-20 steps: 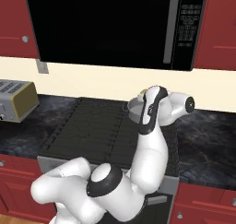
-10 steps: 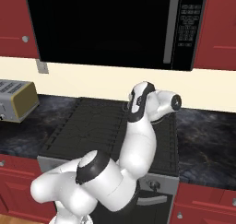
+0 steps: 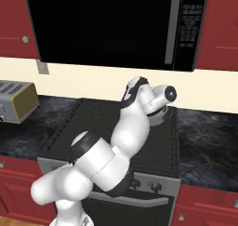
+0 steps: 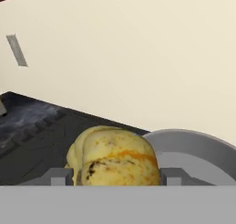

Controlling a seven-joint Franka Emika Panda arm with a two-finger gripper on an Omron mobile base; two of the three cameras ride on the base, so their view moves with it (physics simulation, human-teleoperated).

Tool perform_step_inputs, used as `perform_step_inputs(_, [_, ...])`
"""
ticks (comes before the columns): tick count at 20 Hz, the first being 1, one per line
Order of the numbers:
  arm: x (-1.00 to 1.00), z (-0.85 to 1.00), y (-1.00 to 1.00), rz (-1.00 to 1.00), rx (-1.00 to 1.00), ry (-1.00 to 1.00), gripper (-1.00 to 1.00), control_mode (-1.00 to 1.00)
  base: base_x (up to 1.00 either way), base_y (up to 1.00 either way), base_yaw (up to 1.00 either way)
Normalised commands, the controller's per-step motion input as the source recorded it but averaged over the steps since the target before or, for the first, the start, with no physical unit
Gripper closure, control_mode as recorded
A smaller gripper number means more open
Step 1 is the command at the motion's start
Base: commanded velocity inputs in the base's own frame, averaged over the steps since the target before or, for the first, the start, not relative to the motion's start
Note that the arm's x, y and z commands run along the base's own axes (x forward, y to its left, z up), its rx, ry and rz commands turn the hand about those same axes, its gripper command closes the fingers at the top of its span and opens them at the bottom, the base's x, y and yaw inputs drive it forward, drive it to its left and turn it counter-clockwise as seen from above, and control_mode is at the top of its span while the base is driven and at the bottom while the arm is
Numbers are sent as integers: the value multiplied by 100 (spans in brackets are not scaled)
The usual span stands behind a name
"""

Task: Turn on the burner for the pot on the stove. Wait thirty seconds for the pot to heat up. Then add the squash to the pot.

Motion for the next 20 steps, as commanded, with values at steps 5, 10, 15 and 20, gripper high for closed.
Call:
perform_step_inputs(5, [6, -23, -1, 0, -7, 10, 100, -100, 0, 0, 0])
perform_step_inputs(10, [13, -20, 0, 0, -4, 5, 100, -100, 0, 0, 0])
perform_step_inputs(15, [11, -14, 0, 0, 0, 0, 100, -100, 0, 0, 0])
perform_step_inputs(20, [11, -15, -1, 0, 0, 0, 100, -100, 0, 0, 0])
